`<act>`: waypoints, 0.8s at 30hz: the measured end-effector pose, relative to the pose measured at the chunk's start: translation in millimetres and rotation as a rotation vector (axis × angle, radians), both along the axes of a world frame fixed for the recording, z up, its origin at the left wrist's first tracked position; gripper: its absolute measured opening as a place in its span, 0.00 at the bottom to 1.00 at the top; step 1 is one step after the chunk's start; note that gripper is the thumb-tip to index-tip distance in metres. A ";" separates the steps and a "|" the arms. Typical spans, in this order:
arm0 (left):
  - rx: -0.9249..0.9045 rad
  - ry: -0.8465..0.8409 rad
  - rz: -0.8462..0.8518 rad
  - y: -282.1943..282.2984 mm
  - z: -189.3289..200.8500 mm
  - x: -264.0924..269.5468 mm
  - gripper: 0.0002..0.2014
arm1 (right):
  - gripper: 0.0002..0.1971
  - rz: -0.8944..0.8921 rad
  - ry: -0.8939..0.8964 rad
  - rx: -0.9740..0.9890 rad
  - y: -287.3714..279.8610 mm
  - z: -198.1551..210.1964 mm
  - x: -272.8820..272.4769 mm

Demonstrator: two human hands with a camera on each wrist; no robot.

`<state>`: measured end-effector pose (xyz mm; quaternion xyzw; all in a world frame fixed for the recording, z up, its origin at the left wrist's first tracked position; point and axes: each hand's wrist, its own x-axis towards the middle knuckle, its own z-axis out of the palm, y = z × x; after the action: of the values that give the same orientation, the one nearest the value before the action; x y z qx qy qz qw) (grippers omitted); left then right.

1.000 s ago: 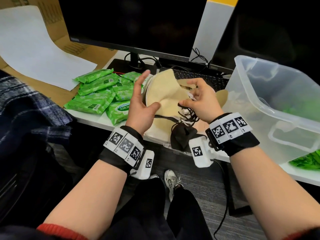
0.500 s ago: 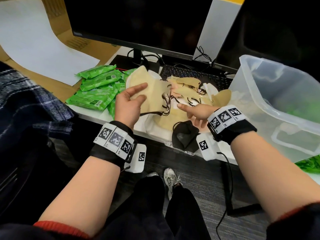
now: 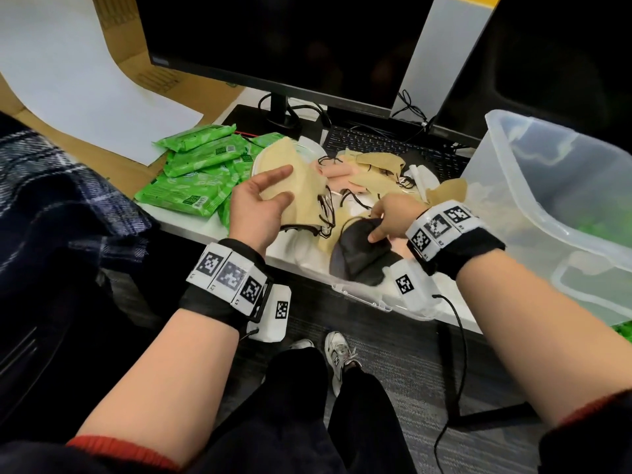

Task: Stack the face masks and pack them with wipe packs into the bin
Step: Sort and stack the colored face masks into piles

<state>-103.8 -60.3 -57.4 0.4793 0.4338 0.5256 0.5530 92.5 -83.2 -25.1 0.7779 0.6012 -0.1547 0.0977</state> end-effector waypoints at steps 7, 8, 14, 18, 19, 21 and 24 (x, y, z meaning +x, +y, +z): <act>-0.006 -0.013 0.000 0.3 1.4 -2.2 0.19 | 0.24 0.125 -0.125 -0.074 19.2 -9.8 -17.8; -0.006 -0.013 -0.001 0.9 0.9 -2.3 0.19 | 0.25 0.135 -0.152 -0.074 21.8 -10.9 -18.8; -0.020 0.025 -0.028 0.2 -4.3 2.6 0.19 | 0.21 0.107 -0.129 -0.036 24.3 -8.7 -14.3; -0.024 0.038 -0.016 2.2 -7.0 1.6 0.18 | 0.10 -0.005 0.037 0.244 13.7 4.4 -2.2; -0.024 0.043 -0.001 3.8 -8.6 1.4 0.17 | 0.10 -0.049 0.092 0.333 10.5 11.1 1.5; -0.037 0.041 0.015 4.0 -9.0 1.4 0.15 | 0.10 -0.101 0.222 0.515 2.9 25.4 7.2; -0.067 0.066 0.021 1.6 -7.9 3.7 0.08 | 0.08 -0.087 0.531 0.707 -10.1 42.9 5.4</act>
<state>-100.1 -58.7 -65.2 0.4733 0.4741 0.5003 0.5485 97.9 -93.4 17.8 0.7213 0.5880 -0.1382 -0.3388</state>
